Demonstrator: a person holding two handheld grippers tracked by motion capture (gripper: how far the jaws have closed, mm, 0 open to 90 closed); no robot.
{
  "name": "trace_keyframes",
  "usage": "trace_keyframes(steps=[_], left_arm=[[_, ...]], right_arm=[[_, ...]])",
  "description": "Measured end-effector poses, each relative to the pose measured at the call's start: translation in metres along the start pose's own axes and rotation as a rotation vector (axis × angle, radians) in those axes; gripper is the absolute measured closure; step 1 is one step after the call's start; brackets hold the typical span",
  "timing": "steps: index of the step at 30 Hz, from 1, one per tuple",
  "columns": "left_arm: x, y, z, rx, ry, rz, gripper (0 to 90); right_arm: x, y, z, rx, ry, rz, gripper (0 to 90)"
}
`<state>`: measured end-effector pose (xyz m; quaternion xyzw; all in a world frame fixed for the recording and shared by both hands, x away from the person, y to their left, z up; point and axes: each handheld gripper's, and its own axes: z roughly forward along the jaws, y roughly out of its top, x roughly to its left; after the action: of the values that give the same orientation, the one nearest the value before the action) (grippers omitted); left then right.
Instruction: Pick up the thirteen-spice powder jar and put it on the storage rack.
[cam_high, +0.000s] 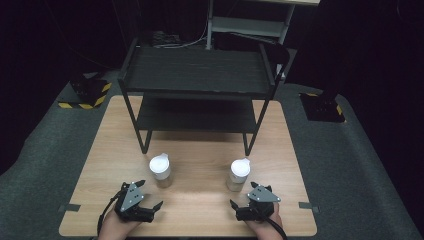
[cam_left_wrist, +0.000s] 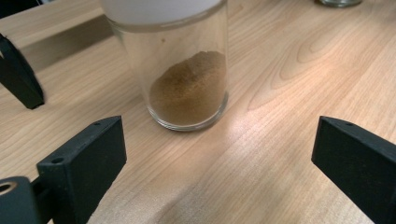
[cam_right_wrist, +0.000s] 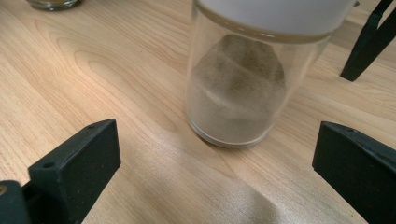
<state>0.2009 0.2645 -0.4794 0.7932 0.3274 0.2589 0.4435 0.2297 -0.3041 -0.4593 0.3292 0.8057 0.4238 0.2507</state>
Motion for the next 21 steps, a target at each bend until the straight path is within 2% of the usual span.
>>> trace_keyframes(steps=[4, 10, 14, 21], left_arm=[[0.0018, -0.0008, -0.0006, -0.003, -0.005, -0.010, 2.7], [0.0026, -0.0022, -0.0016, -0.010, -0.008, -0.015, 2.4], [0.0014, -0.0047, -0.0035, -0.022, -0.007, -0.015, 2.3], [0.0063, -0.0075, -0.0036, -0.037, -0.008, -0.065, 2.3]], right_arm=[[-0.0018, -0.0021, -0.0009, -0.010, -0.011, 0.017, 0.4], [-0.0061, -0.0015, -0.0002, -0.007, 0.001, 0.028, 0.3], [-0.0029, -0.0022, -0.0005, -0.011, -0.016, 0.025, 0.3], [-0.0046, -0.0023, -0.0004, -0.011, -0.012, 0.033, 0.4]])
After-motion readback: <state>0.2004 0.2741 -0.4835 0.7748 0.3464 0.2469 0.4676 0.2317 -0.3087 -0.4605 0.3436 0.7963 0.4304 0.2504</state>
